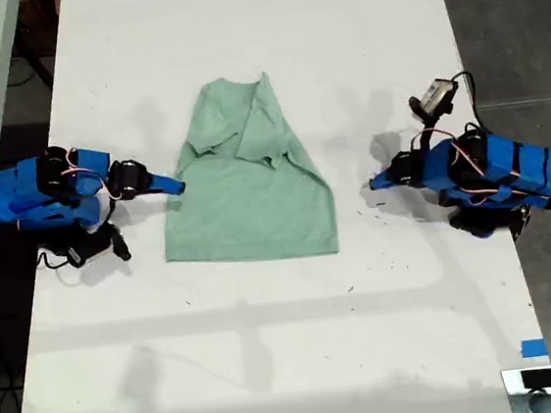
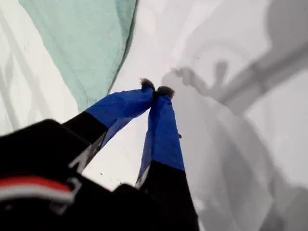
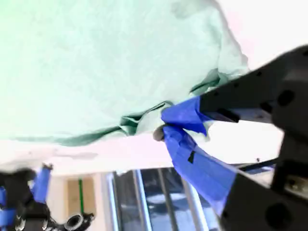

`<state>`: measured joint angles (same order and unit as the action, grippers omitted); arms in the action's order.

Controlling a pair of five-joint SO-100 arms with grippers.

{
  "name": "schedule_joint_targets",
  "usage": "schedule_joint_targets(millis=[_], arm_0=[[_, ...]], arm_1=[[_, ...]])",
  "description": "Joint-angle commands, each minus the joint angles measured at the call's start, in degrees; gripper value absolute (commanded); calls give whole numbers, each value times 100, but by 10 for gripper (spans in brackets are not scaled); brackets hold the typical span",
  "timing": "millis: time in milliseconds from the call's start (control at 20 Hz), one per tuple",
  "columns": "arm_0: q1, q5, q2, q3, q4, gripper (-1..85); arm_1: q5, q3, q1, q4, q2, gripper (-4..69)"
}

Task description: Fold t shirt

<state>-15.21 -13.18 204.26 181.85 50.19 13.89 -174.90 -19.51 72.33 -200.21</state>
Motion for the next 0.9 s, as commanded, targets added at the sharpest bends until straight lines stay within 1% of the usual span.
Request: schedule_joint_targets(millis=[0,50,150,850], arm_0=[[9,26,211,264,-44,-1],[-18,123,211,272,70,-1],[26,193,211,272,88,-1],[-9,202,211,264,97,-1]], arm_1=[[97,-255,-18,-62,-97,15],[88,-255,-9,-70,-97,15],[88,-255,-9,-70,-97,15],[97,-264,-35,-79,-97,15]])
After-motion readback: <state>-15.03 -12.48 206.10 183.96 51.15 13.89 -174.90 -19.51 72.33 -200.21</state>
